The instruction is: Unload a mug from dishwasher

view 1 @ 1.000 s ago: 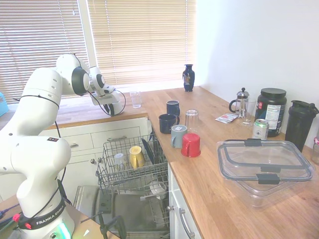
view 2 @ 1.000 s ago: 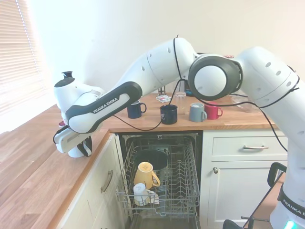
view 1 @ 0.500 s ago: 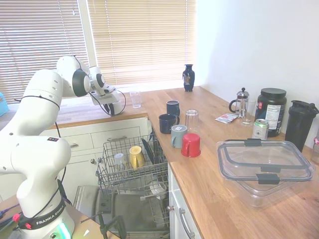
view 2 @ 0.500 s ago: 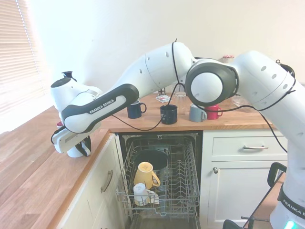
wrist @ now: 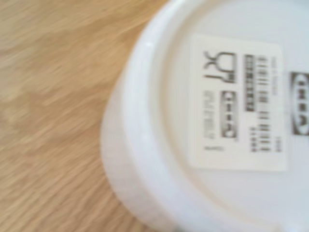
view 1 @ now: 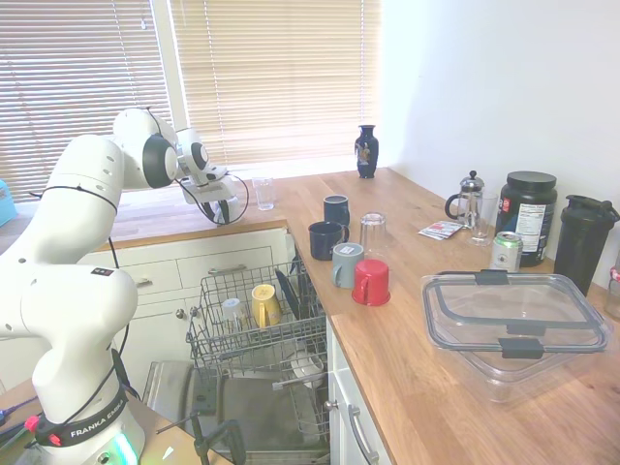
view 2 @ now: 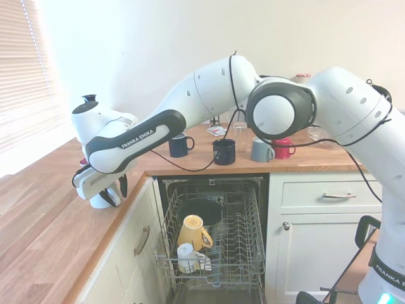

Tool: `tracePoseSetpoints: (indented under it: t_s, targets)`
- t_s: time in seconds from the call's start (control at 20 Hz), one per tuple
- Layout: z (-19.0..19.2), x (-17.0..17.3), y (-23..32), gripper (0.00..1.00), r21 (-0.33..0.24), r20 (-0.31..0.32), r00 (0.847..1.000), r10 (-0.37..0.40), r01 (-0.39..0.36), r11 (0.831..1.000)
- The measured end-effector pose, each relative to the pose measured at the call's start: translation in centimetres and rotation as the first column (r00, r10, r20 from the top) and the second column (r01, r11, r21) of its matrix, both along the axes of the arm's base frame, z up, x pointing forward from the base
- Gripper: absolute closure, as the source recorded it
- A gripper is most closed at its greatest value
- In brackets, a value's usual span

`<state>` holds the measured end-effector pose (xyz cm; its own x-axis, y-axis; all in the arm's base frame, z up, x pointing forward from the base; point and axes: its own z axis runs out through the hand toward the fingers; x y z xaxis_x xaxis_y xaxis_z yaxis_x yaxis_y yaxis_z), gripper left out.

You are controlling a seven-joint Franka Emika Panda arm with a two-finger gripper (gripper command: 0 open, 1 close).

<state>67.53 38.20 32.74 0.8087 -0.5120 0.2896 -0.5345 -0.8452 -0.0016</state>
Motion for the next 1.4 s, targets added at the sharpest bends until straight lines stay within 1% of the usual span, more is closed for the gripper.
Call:
tracePoseSetpoints:
  t_s: [0.35, 0.5, 0.6, 0.8, 1.0, 1.2, 1.3, 1.4]
  targets:
    - [0.3, 0.1, 0.1, 0.00, 0.006, 0.020, 1.000, 0.016, -0.016, 1.000]
    - [0.5, -0.5, 0.6, 0.00, 0.016, 0.028, 0.999, 0.032, -0.032, 0.999]
    - [1.1, -1.3, 0.6, 0.00, 0.028, 0.046, 0.998, 0.048, -0.050, 0.998]
    - [4.4, -3.4, -0.2, 0.00, 0.052, 0.083, 0.994, 0.069, -0.073, 0.996]
    - [8.0, -6.5, -1.2, 0.00, 0.071, 0.122, 0.988, 0.090, -0.100, 0.992]
    - [10.4, -9.2, -4.0, 0.00, 0.076, 0.144, 0.986, 0.087, -0.098, 0.992]
    - [10.7, -10.1, -6.8, 0.00, 0.070, 0.144, 0.987, 0.066, -0.077, 0.995]
    - [10.2, -11.0, -9.8, 0.00, 0.064, 0.136, 0.990, 0.042, -0.051, 0.997]
